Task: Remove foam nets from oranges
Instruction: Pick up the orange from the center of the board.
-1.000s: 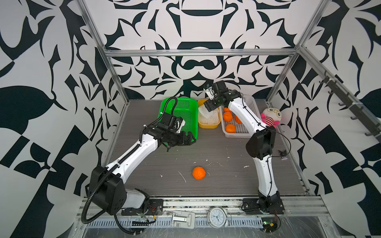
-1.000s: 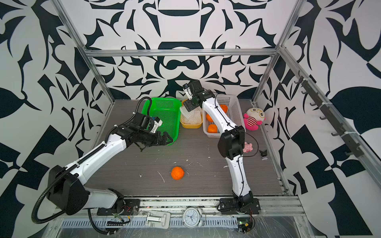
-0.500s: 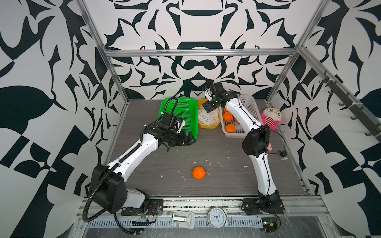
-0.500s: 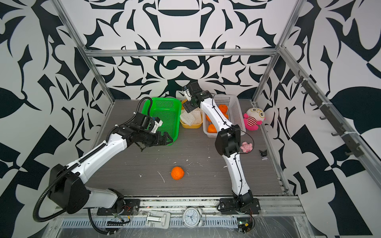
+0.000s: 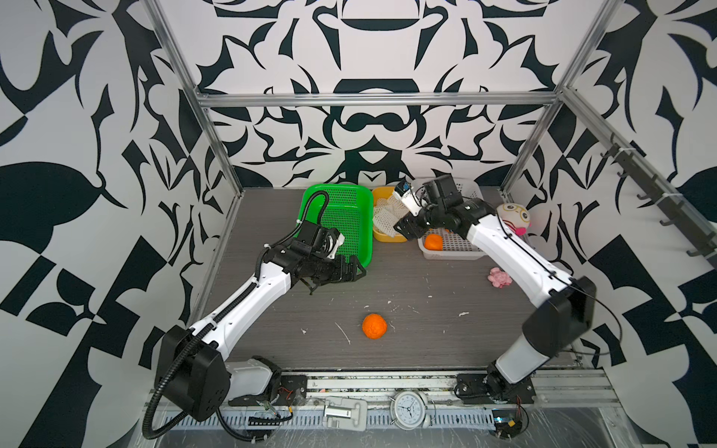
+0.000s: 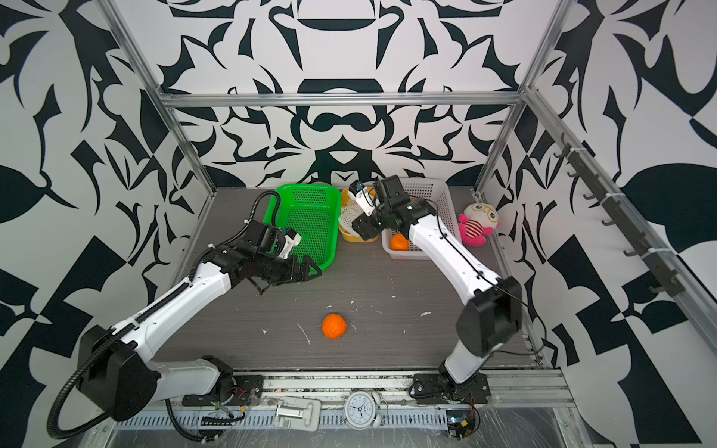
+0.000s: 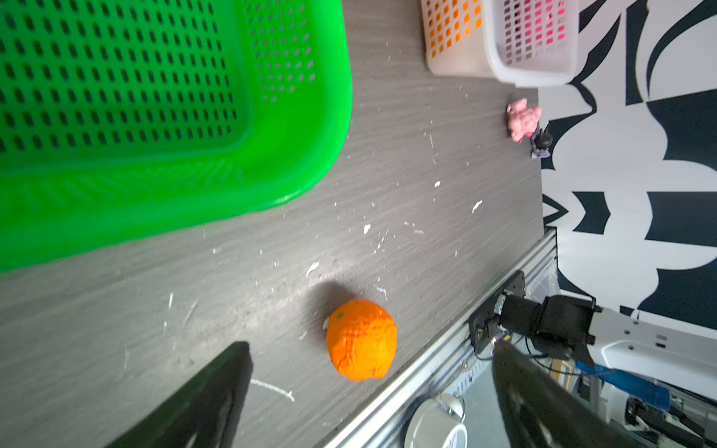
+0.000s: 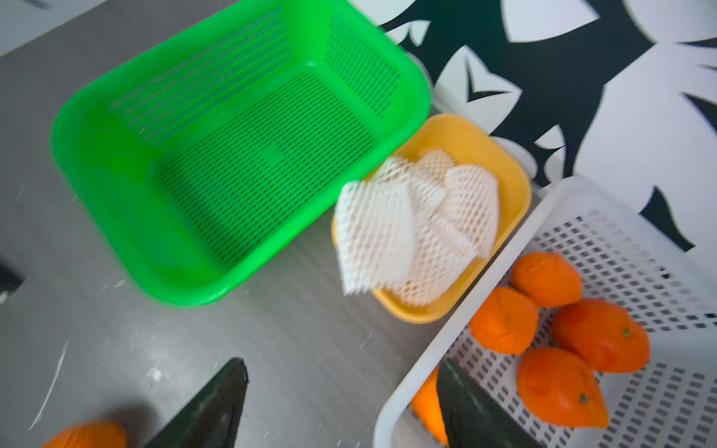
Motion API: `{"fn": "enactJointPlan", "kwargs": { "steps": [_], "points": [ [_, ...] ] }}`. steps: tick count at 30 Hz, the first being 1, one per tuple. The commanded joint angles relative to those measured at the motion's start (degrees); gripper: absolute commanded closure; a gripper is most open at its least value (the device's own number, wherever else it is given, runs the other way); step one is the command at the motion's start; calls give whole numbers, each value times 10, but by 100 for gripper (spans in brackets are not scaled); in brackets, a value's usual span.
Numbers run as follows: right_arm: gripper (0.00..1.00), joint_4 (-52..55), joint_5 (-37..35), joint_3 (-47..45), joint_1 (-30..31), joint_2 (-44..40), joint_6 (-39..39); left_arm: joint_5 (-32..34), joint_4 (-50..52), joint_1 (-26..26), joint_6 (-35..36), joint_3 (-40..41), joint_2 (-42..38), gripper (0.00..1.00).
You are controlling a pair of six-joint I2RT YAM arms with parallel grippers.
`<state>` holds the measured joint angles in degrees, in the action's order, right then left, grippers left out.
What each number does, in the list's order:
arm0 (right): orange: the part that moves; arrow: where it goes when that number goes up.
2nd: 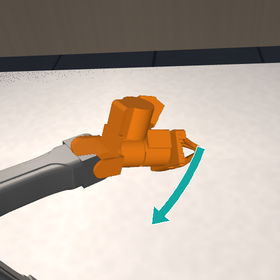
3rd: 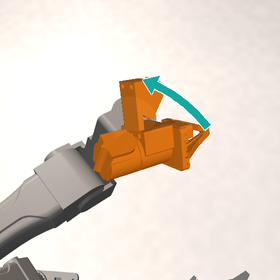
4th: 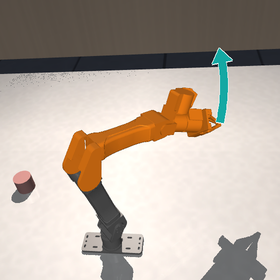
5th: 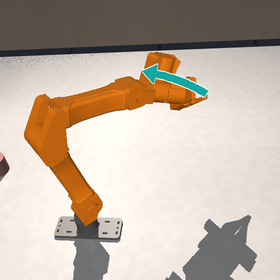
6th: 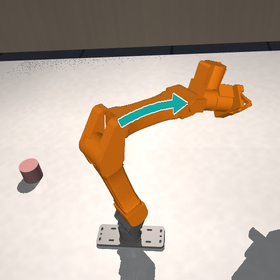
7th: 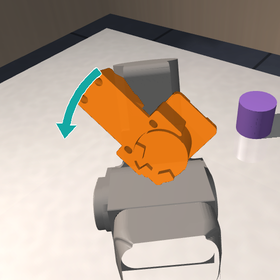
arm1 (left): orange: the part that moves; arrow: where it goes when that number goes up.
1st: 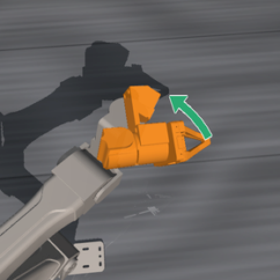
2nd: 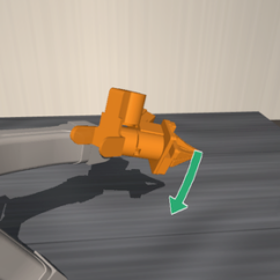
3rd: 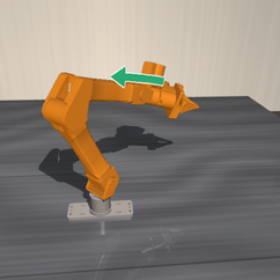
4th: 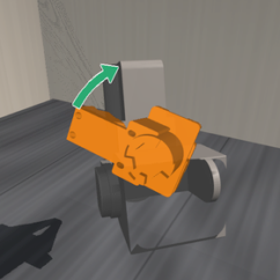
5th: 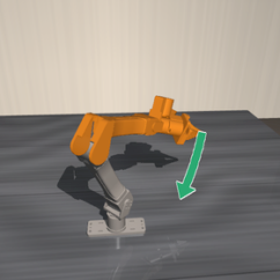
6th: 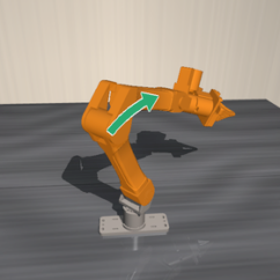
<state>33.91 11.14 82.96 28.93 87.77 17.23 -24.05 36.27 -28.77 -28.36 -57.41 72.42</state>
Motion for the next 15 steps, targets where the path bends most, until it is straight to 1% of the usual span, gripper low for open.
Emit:
{"fn": "enactJointPlan", "kwargs": {
  "steps": [1,4,7,10,13,15],
  "points": [
    [22,-94,70,-161,43,-114,65,-33,13,-5,-35,50,-43,0],
    [21,-123,104,-288,93,-209,119,-43,-15,-25,-66,103,-69,1],
    [20,-116,160,-377,140,-268,187,-65,-54,-57,-98,155,-78,1],
    [17,-115,189,-441,179,-306,261,-78,-78,-66,-121,193,-95,1],
    [12,-152,192,-487,196,-327,300,-100,-114,-67,-142,232,-112,1],
    [11,-181,193,-506,200,-327,321,-118,-139,-66,-153,253,-112,1]
  ]
}}
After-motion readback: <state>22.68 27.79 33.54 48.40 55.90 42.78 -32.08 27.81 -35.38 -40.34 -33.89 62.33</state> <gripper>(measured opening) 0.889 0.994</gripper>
